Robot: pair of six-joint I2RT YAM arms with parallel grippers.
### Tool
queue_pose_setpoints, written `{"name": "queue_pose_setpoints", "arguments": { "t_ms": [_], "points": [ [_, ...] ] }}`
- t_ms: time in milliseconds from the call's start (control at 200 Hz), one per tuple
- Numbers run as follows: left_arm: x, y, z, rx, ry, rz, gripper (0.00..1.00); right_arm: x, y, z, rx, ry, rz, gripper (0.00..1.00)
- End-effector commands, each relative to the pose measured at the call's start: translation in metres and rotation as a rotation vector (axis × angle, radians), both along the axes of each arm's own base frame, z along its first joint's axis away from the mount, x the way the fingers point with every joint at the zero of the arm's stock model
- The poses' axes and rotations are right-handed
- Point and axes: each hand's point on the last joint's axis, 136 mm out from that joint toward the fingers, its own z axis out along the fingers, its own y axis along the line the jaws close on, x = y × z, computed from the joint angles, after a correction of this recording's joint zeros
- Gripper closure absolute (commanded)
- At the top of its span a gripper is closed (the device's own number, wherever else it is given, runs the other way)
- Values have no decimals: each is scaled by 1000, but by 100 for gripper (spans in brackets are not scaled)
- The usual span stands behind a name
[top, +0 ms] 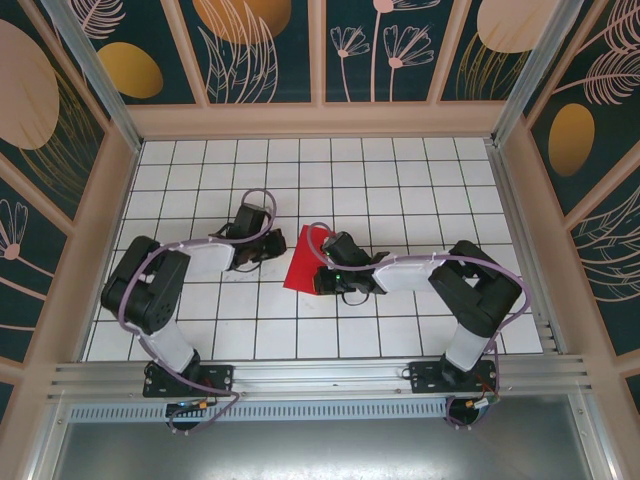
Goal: Fold a paper plane with a square sheet of paper (pick it up from the middle)
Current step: Fold the triangle a second time at the center of the table.
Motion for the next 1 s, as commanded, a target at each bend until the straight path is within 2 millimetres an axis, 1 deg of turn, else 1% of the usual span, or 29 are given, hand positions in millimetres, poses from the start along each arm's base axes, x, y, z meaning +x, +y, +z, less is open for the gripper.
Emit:
{"name": "queue_pose_setpoints", "arguments": {
  "t_ms": [0,100,210,300,405,480,580,846,926,931,941,996],
  "points": [
    [-17,-19,33,-187,-38,-48,95,-30,-51,-39,-215,116,-19,100],
    [-33,-32,42,-264,-35,-88,95,-27,-45,-25,-162,76,18,100],
    [-45,-52,46,-294,-31,-150,95,-19,-48,-11,-130,33,24,100],
    [-49,-65,39,-289,-14,-184,95,-11,-42,4,-82,2,26,100],
    [-51,-75,31,-298,9,-196,96,-4,-29,22,-17,-21,30,100],
    [-54,-79,27,-304,24,-205,97,0,-22,28,11,-23,23,100],
    [-59,-81,23,-309,36,-208,97,4,-14,31,32,-23,24,100],
    [-62,-77,3,-279,81,-195,97,10,0,24,30,-6,46,100],
    [-61,-78,4,-282,78,-196,97,13,2,22,22,-6,48,100],
    [-62,-77,-1,-275,91,-194,97,13,3,22,23,-6,49,100],
    [-63,-76,-5,-270,100,-193,97,14,3,23,23,-8,49,100],
    [-63,-76,-8,-266,107,-191,97,15,4,20,13,-3,51,100]
  ]
}}
